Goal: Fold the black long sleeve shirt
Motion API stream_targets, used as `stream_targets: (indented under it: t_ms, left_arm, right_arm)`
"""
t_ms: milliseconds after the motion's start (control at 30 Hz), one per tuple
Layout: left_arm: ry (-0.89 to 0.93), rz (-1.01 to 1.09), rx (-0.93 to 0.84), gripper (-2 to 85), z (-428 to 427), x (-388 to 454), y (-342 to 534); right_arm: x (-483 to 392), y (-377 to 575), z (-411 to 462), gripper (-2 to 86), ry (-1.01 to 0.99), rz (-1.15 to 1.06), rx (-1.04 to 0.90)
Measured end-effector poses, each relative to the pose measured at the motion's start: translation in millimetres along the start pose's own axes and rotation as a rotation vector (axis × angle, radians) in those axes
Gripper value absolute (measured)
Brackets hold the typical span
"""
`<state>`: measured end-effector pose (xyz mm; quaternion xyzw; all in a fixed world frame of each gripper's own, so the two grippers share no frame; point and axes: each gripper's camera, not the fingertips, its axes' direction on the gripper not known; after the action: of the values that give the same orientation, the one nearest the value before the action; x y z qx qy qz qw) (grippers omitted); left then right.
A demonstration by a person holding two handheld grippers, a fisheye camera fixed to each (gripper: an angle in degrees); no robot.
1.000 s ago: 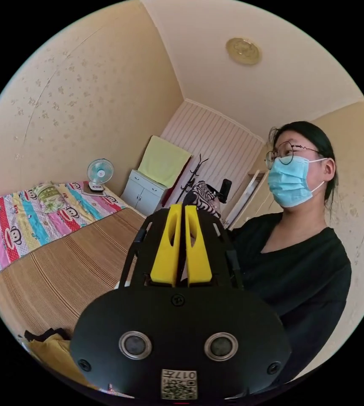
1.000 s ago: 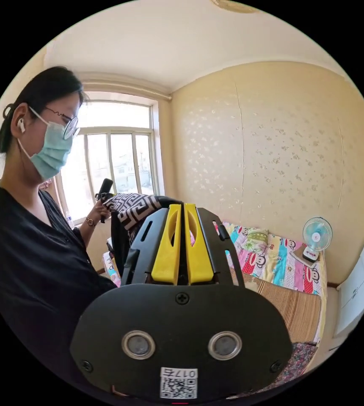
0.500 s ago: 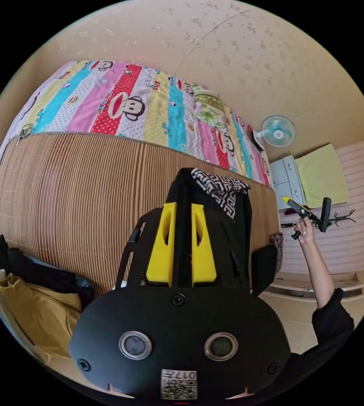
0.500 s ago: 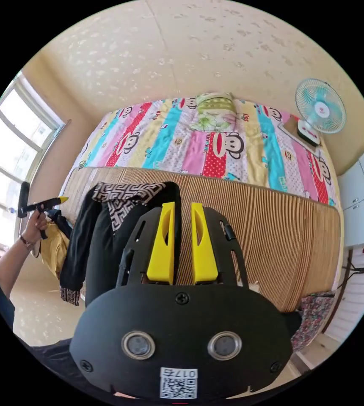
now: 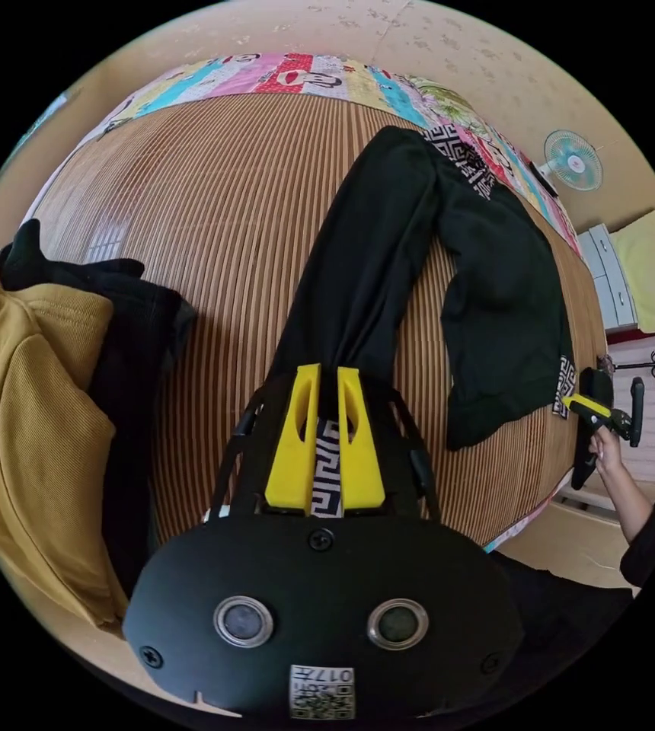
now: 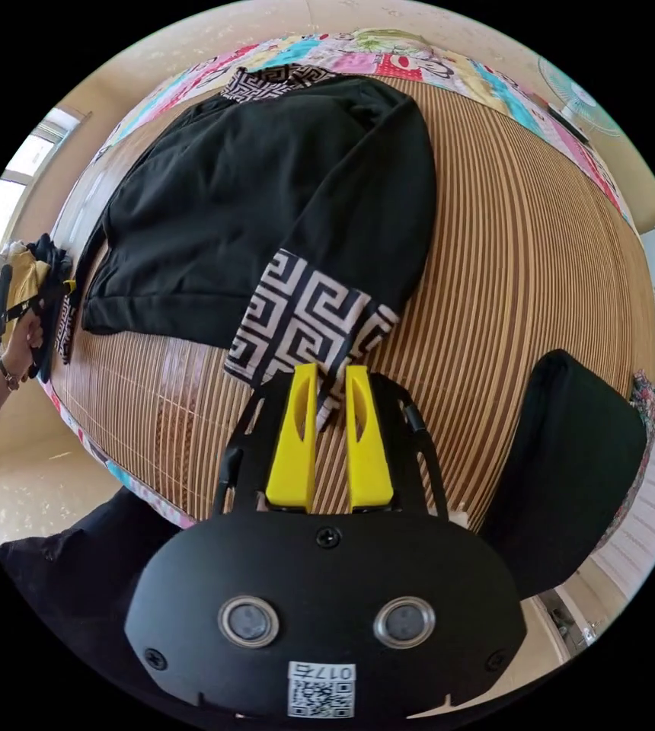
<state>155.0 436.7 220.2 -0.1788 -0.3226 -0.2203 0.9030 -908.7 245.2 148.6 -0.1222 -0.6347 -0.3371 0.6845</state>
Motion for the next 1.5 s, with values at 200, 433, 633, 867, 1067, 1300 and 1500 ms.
stream_targets:
  t_ms: [200, 433, 633, 867, 1067, 1300, 1500]
  left_arm:
    - [0.107, -0.271, 0.223, 1.8, -98.9, -88.7, -14.4]
    - [0.094, -0.651, 0.464, 9.9, -143.8, -122.4, 46.2]
    - [0.476, -0.394, 0.325, 11.2, -60.7, -67.1, 34.4]
    - [0.496, -0.091, -0.008, 10.7, -0.6, -25.3, -12.2]
    - [0.616, 0.043, -0.217, 0.9, 0.1, -58.1, -15.8]
    - [1.168, 0.004, 0.072, -0.5, -51.6, -134.8, 67.6]
    - [0.802, -0.154, -0.105, -0.2, -31.0, -131.5, 137.6]
  right_arm:
    - [96.9, -30.7, -79.3, 1.7, -0.336, 0.105, 0.070]
    - [296.1, 36.9, -179.6, 2.6, -0.639, 0.813, 0.821]
    - [280.4, 19.4, -124.4, 5.5, -0.556, 0.804, 0.571]
    - [173.8, -59.9, -16.4, 10.0, -0.477, 0.308, 0.119]
    - [185.2, -71.7, -35.8, 4.6, -0.557, 0.103, -0.033]
    - [186.9, 0.8, -93.9, 3.4, -0.937, -0.034, -0.016]
    - [168.1, 64.5, -47.9, 3.4, -0.588, 0.184, -0.173]
